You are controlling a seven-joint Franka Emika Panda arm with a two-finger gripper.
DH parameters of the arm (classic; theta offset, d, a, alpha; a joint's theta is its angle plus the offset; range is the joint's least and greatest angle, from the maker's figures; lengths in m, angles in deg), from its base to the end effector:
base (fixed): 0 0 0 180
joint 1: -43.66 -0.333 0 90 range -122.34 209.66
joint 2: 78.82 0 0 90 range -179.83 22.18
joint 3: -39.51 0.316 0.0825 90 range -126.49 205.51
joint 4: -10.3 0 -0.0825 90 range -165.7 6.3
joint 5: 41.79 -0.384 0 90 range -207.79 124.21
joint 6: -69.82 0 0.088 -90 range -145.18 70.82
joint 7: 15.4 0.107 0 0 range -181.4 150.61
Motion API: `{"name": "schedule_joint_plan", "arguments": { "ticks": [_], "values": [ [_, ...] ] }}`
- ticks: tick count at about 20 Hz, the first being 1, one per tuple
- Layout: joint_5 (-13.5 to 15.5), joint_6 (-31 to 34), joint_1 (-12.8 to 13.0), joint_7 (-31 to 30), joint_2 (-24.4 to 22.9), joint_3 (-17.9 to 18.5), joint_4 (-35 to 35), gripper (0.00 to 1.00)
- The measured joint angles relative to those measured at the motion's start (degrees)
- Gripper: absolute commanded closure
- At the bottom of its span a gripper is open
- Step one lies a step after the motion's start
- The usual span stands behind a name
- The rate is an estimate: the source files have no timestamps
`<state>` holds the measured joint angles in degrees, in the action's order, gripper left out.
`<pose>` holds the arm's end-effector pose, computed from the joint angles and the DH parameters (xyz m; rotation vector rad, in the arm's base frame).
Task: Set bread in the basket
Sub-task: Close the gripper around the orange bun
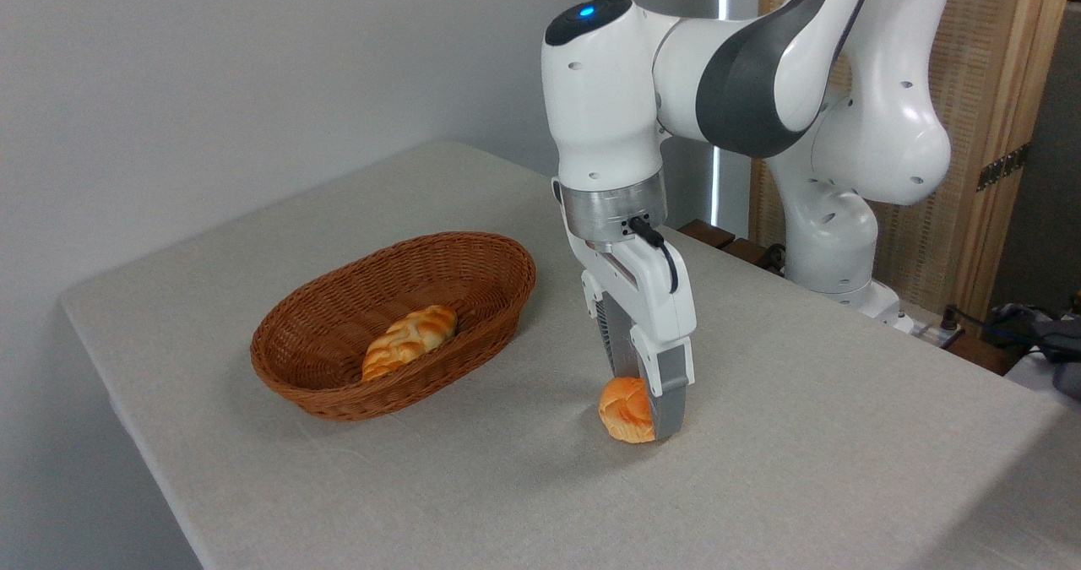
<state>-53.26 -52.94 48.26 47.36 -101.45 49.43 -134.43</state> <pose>0.4114 0.0468 0.4140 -2.5816 1.6243 0.0742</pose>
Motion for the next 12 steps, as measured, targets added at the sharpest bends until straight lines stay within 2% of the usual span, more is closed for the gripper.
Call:
{"name": "schedule_joint_plan", "arguments": {
  "ticks": [2, 3, 4, 5, 6, 12],
  "values": [
    [0.0, -0.1, 0.0, 0.0, 0.0, 0.0, -0.1, 0.05],
    [0.0, -0.1, 0.0, 0.0, 0.0, 0.0, -0.1, 0.13],
    [0.0, -0.1, 0.0, 0.0, 0.0, 0.0, -0.1, 0.33],
    [0.0, -0.1, 0.0, 0.0, 0.0, 0.0, -0.2, 0.59],
    [0.0, -0.1, 0.1, 0.0, 0.0, 0.0, -0.2, 0.70],
    [0.0, -0.1, 0.4, 2.7, 0.0, 0.0, -0.6, 0.70]
  ]
}}
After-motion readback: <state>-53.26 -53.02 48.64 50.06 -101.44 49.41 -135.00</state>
